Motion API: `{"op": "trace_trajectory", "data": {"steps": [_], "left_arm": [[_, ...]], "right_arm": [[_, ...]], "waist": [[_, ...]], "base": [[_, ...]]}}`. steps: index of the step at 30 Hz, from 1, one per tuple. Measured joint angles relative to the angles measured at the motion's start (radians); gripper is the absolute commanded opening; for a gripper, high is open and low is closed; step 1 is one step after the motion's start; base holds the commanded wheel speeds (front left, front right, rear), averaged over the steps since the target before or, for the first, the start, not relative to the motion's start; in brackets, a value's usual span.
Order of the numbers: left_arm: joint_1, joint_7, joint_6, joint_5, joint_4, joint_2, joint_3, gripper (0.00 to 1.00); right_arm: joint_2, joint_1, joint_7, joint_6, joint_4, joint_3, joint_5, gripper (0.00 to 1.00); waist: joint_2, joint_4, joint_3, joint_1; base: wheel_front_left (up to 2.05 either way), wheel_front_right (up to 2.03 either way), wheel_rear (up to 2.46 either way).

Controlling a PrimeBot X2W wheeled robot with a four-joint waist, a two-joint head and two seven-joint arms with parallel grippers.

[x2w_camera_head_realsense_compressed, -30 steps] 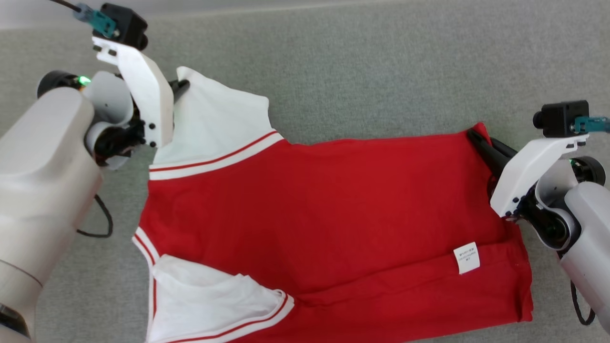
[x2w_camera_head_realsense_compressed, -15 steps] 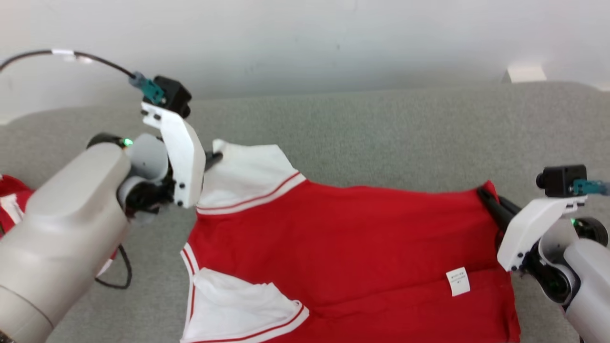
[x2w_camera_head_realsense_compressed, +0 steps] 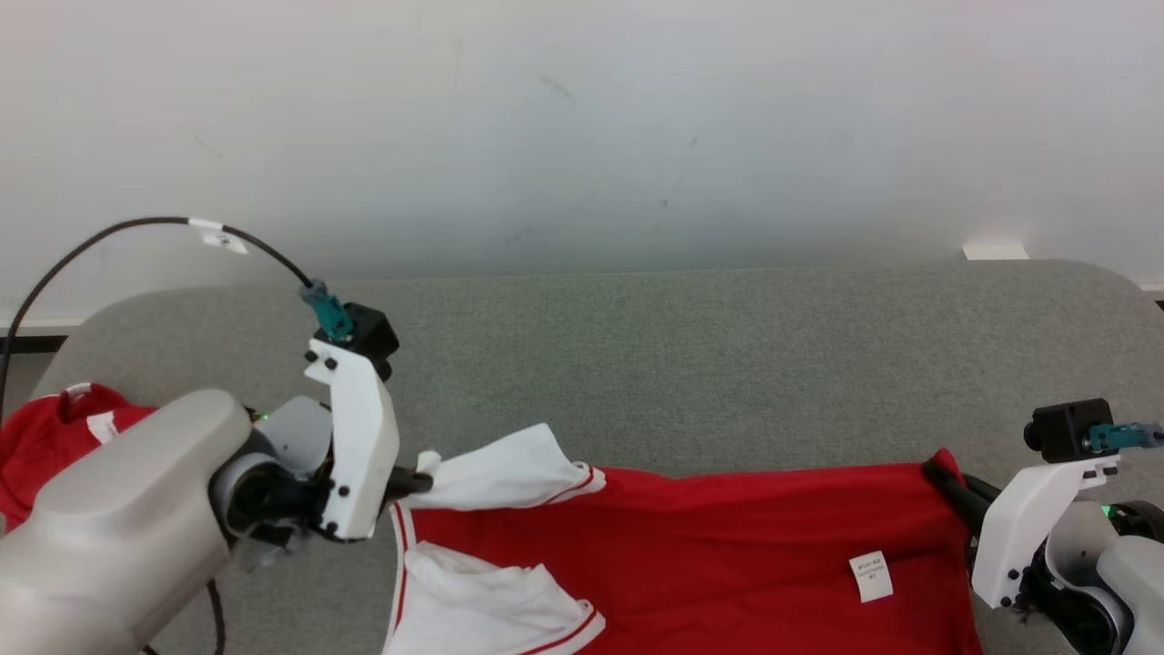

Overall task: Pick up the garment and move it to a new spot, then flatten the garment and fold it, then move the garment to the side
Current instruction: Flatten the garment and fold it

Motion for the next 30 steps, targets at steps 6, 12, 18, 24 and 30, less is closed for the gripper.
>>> {"op": "trace_trajectory", "data": {"steps": [6, 12, 18, 24, 30], "left_arm": [[0.069, 0.062, 0.011, -0.069, -0.094, 0.036, -0.012, 0.00], [0.133, 0.083, 0.027, -0.102, -0.148, 0.045, -0.023, 0.00], [0.178, 0.103, 0.037, -0.129, -0.178, 0.049, -0.030, 1.00], [0.186, 0.082, 0.043, -0.129, -0.190, 0.063, -0.022, 1.00], [0.176, -0.051, 0.046, -0.082, -0.223, 0.093, 0.037, 1.00]], "right_arm": [[-0.015, 0.024, 0.017, 0.000, -0.001, 0.047, -0.007, 0.00], [-0.005, 0.025, 0.003, 0.000, 0.041, 0.089, -0.032, 0.00], [-0.008, 0.027, 0.017, 0.000, 0.059, 0.127, -0.030, 1.00], [-0.036, 0.027, 0.020, 0.000, 0.042, 0.145, -0.005, 1.00], [-0.091, 0.019, -0.086, 0.000, -0.005, 0.100, 0.015, 1.00]], "waist": [[0.0000, 0.006, -0.003, 0.0000], [0.0000, 0.009, 0.004, 0.0001], [0.0001, 0.009, 0.006, 0.0002], [0.0000, 0.008, -0.007, 0.0002], [0.0000, 0.009, -0.025, 0.0002]], "base": [[0.00, 0.00, 0.00], [0.00, 0.00, 0.00], [0.00, 0.00, 0.00], [0.00, 0.00, 0.00], [0.00, 0.00, 0.00]]}}
